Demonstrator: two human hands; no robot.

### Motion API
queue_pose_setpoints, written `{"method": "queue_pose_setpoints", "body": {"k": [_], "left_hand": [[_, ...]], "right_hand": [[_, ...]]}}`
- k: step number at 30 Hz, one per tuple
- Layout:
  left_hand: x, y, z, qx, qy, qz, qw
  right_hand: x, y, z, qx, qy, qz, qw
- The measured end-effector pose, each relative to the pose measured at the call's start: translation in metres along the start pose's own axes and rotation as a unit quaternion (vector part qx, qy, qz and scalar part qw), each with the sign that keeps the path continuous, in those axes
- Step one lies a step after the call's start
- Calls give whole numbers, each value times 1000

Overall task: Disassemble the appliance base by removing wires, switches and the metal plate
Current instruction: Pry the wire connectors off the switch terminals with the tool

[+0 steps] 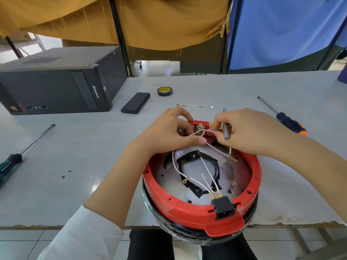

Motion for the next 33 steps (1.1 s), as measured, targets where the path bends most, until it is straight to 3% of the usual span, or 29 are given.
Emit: {"method": "queue_pose_setpoints", "body": {"k": [7,12,15,17,20,25,30,33], "left_hand": [[-2,-4,-7,-31,19,-14,999],[-2,-3,-2,-30,3,-19,999],[-2,0,0,-19,5,-7,1000],[-1,1,0,-16,9,0,1000],[-2,1,-1,-16,10,-4,1000],[-2,0,0,-24,1,-7,1000],[-2,-3,6,-50,-36,-33,998],[-2,-3,22,-17,-122,-36,992]], "right_hand": [[-9,17,2,-31,-64,92,993],[-11,7,5,69,-52,21,996],[-9,-1,6,237,-45,-32,970],[-4,2,6,284,-36,-44,957],[3,7,-1,287,-5,-74,955],[11,-1,-11,194,-9,-125,973],[36,-2,-42,280,47,-133,949],[67,25,-74,303,108,-82,943]]}}
Point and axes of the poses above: each hand's wrist, its own x-axis towards the middle knuckle, its own y-axis out of the palm, z = x × y, the point moved 8 cm from there along x, towards the middle knuckle, and after that the axes turned 2 degrees about -y, right-handed, at the moved point
